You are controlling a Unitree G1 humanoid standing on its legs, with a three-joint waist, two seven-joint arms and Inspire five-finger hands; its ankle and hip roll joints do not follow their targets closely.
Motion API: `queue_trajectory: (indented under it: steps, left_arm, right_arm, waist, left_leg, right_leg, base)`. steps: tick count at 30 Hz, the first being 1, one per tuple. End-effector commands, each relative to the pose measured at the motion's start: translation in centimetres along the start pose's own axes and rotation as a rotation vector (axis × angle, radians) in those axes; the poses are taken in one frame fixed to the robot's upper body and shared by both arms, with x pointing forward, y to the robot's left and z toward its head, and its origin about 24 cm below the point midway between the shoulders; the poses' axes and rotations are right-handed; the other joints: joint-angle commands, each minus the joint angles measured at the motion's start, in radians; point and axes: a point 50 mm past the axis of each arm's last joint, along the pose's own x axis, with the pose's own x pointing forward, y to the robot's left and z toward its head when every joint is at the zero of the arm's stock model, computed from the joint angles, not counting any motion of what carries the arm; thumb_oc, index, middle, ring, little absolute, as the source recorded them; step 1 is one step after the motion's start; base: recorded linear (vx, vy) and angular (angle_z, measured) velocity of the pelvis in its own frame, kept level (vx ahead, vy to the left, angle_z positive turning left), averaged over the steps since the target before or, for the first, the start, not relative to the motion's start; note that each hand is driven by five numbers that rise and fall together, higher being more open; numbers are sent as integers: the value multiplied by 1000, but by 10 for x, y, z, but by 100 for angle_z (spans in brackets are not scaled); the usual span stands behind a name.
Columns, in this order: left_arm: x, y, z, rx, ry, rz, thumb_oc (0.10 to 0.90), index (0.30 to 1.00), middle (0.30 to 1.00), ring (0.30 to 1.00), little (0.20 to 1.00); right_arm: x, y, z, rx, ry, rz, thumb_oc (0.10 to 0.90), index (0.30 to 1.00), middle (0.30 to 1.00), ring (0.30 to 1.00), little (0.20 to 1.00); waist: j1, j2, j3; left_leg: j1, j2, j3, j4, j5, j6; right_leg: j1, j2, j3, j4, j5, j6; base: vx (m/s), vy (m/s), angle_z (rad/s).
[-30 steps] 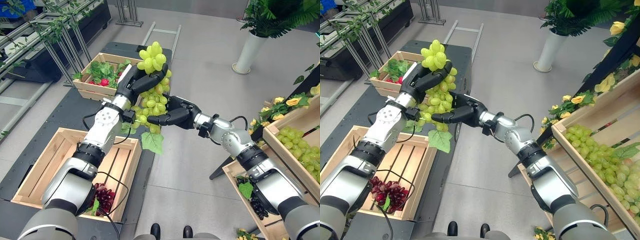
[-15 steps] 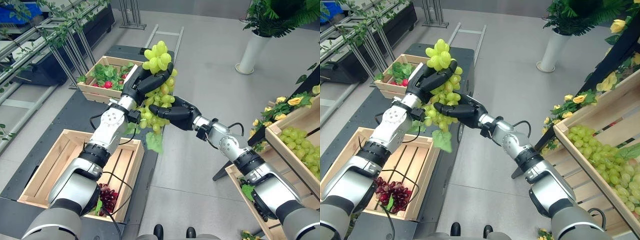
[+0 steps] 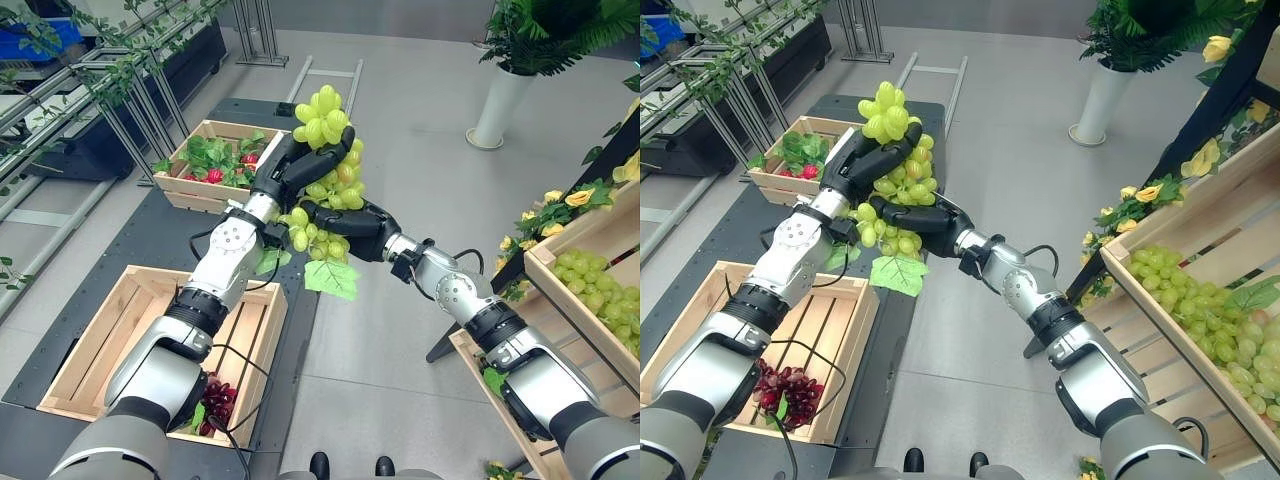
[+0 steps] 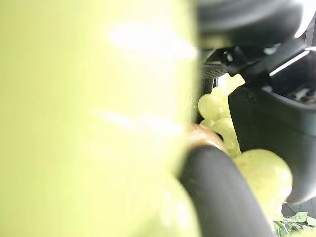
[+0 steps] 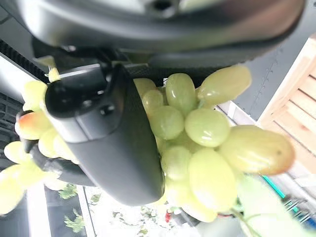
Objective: Pick up the fruits from the basket on one side to the basket on the other side
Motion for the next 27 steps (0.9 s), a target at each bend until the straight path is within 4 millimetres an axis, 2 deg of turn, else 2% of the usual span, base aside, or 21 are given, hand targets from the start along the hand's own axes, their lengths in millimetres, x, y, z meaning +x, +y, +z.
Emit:
queue_trajectory:
  steps: [1,6,13,16,21,24,25,26,27]
  left_arm:
    - [7,25,0,-4,5,173,800,900,900,900,900]
    - [0,41,-8,4,49,261,800,900,900,900,900]
    - [-26,71,-27,-12,115,415,800,900,900,900,900]
    - [-33,76,-36,-1,157,431,800,900,900,900,900]
    - [-47,81,-49,-9,212,458,800,900,900,900,900]
    - [-56,81,-58,-22,233,474,800,900,900,900,900]
    - [-57,80,-59,-20,233,475,800,900,900,900,900]
    - [-63,76,-65,-8,241,471,800,900,900,900,900]
    - [-63,76,-65,-8,241,471,800,900,900,900,900]
  right_arm:
    - [10,20,34,111,-334,140,400,300,300,300,300]
    - [4,11,32,87,-316,100,400,300,300,300,300]
    - [-14,-11,24,49,-254,15,400,300,300,300,300]
    - [-21,-19,23,39,-244,-29,400,300,300,300,300]
    - [-36,-35,28,-149,-176,-179,400,300,300,300,300]
    - [-54,-52,35,-394,-91,-344,400,300,300,300,300]
    - [-56,-53,36,-418,-86,-358,400,300,300,300,300]
    - [-65,-55,43,-530,-65,-393,400,300,300,300,300]
    - [-65,-55,43,-530,-65,-393,400,300,300,300,300]
  waist:
    - [1,13,-196]
    - [-5,11,-198]
    - [-18,6,-195]
    - [-22,5,-192]
    - [-35,-3,-188]
    - [-50,-11,-182]
    - [-52,-12,-182]
    - [-59,-16,-179]
    - [-58,-16,-179]
  left_leg:
    - [-29,-3,-1,1,-89,-49]
    - [-30,-1,4,1,-90,-50]
    - [-29,2,16,1,-90,-52]
    - [-28,3,20,1,-90,-52]
    - [-23,4,32,1,-92,-52]
    - [-20,5,43,1,-93,-50]
    - [-20,6,44,1,-93,-50]
    - [-21,6,50,1,-92,-49]
    - [-21,6,50,1,-92,-49]
  right_leg:
    - [-43,15,-20,1,3,-10]
    - [-45,16,-17,1,4,-9]
    - [-49,18,-6,1,6,-9]
    - [-49,18,-4,1,9,-8]
    - [-50,19,8,1,16,-6]
    - [-55,24,31,1,24,-4]
    - [-55,24,34,1,25,-4]
    - [-58,27,44,1,30,-2]
    - [-58,27,45,1,30,-2]
  base:
    - [0,0,0]
    - [0,0,0]
    - [-3,0,-1]
    - [0,0,0]
    - [-6,6,-5]
    - [-16,31,-14]
    - [-2,44,-15]
    - [2,30,-15]
    - [5,55,-21]
